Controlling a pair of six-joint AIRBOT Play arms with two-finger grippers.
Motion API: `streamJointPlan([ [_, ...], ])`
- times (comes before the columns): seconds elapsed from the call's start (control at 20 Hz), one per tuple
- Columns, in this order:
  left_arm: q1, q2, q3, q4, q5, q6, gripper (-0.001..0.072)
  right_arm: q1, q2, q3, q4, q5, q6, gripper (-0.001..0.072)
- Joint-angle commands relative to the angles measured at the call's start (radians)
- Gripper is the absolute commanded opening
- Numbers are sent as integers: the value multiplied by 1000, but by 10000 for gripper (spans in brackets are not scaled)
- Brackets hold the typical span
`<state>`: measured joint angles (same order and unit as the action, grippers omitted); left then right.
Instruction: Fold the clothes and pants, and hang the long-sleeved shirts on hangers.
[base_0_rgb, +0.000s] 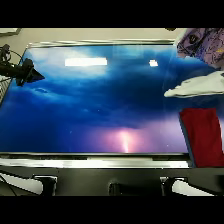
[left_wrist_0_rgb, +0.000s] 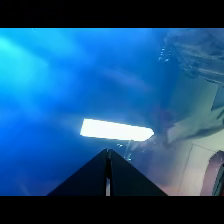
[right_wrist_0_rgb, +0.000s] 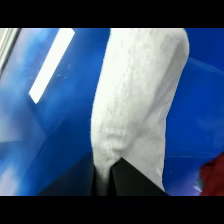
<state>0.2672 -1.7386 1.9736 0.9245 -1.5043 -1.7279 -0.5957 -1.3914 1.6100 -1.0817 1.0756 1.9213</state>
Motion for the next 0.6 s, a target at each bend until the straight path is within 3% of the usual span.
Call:
streamJointPlan([
  [0.0,-7,0,0,0,1,0,15,-10,67,1,-168,57,135,34],
  [0.3,-21,0,0,0,0,0,15,-10,143,1,-357,181,272,34],
  [0.55,-39,0,0,0,0,0,15,-10,170,1,-435,327,301,35],
])
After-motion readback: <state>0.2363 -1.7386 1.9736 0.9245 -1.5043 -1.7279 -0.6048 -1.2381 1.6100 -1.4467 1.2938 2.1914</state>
